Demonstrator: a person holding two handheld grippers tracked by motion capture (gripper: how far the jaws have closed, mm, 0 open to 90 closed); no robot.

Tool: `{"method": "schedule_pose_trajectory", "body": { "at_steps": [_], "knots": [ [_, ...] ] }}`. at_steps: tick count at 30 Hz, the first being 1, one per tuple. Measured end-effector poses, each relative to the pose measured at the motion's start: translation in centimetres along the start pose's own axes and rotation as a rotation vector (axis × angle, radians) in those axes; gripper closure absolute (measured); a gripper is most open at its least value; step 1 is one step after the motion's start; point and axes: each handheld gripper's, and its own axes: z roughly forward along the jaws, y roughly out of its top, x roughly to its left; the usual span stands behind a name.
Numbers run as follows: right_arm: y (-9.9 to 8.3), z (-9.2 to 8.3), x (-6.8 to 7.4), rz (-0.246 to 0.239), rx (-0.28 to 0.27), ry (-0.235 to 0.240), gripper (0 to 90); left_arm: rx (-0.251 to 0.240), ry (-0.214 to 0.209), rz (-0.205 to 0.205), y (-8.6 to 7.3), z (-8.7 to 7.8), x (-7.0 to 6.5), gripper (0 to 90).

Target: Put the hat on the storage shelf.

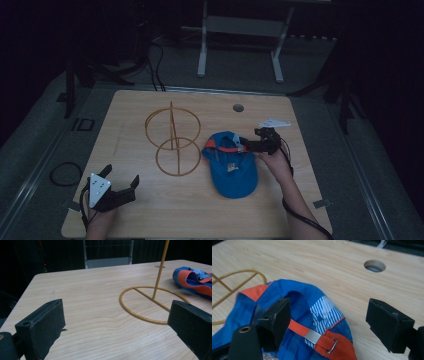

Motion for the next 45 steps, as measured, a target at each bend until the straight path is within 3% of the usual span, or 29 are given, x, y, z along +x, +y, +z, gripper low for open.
{"method": "schedule_pose_trajectory", "body": {
  "at_steps": [4, 10, 15, 24, 28, 31, 38, 45],
  "knots": [
    [-0.1, 1.2, -0.1, -0.005, 0.026, 0.003, 22.9, 0.026, 0.022, 0.016, 0.0, 0.1, 0.0, 1.6],
    [-0.6, 3.0, -0.2, -0.008, 0.058, -0.011, 27.7, 0.027, 0.014, -0.026, -0.2, 0.1, 0.4, 1.6],
    [-0.7, 4.6, -0.2, -0.026, 0.1, -0.036, 27.8, 0.039, 0.026, -0.013, -0.2, 0.3, 0.3, 1.6],
    [-1.3, 6.3, -0.3, -0.059, 0.174, -0.049, 33.7, 0.037, 0.025, -0.034, -0.3, 0.2, 0.5, 1.6],
    [-1.6, 6.5, 0.2, -0.121, 0.203, -0.048, 39.7, 0.038, 0.022, -0.034, -0.2, 0.3, 0.5, 1.6],
    [-1.8, 6.6, 0.4, -0.131, 0.208, -0.04, 45.7, 0.039, 0.017, -0.035, -0.2, 0.3, 0.4, 1.6],
    [-1.9, 6.4, 0.9, -0.145, 0.205, 0.017, 77.4, 0.051, 0.015, -0.024, -0.2, 0.3, 0.2, 1.6],
    [-1.8, 6.3, 1.3, -0.12, 0.217, 0.012, 82.8, 0.046, 0.016, -0.033, -0.1, 0.3, 0.3, 1.6]
  ]
}}
